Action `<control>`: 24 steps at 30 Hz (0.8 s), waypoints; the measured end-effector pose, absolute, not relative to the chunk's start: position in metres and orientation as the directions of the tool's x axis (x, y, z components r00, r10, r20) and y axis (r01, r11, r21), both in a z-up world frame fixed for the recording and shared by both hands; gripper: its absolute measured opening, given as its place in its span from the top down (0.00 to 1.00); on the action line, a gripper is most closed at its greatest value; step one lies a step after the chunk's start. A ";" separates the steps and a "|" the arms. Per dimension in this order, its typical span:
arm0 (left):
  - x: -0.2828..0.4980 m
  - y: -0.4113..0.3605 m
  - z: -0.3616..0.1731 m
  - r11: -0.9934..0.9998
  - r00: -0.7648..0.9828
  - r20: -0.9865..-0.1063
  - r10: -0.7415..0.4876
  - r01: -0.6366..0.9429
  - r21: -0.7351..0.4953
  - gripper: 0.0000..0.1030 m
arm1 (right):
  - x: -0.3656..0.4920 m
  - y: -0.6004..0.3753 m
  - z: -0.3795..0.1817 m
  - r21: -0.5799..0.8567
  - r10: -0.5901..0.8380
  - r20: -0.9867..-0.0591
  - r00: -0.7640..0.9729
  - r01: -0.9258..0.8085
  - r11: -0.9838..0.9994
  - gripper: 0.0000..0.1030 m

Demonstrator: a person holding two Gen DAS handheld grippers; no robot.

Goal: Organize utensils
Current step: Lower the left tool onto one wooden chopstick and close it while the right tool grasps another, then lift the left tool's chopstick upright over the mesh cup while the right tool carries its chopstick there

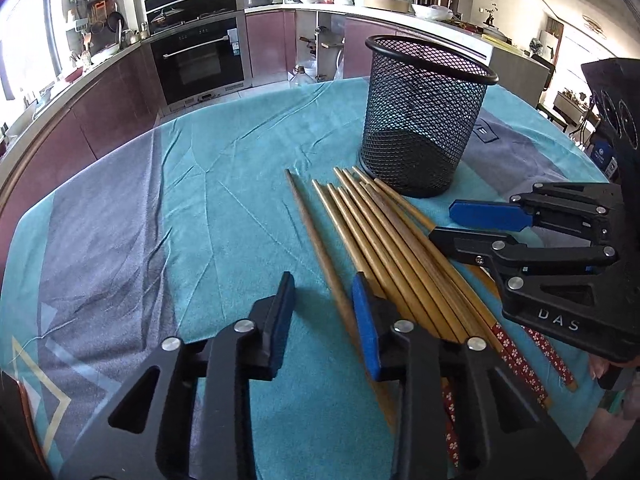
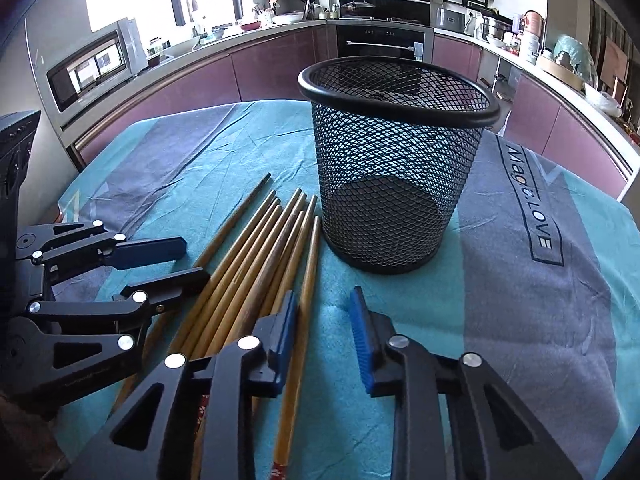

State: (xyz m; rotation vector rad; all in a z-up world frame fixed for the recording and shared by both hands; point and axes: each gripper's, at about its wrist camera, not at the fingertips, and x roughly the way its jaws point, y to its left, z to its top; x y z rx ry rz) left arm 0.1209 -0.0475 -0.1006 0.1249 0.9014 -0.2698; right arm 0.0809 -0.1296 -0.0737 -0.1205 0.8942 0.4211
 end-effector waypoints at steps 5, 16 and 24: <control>0.123 -0.044 -0.100 0.965 0.588 -0.784 -0.198 0.257 -0.051 0.88 | 0.082 -0.133 -0.073 0.121 0.343 -0.773 0.534 -0.405 0.906 0.95; 0.109 -0.031 -0.087 0.970 0.613 -0.759 -0.220 0.218 -0.104 0.93 | 0.065 -0.152 -0.050 0.182 0.424 -0.712 0.559 -0.437 0.881 0.95; 0.100 -0.009 -0.050 0.940 0.630 -0.698 -0.340 0.255 -0.228 0.93 | 0.054 -0.167 -0.017 0.217 0.482 -0.637 0.602 -0.460 0.861 0.95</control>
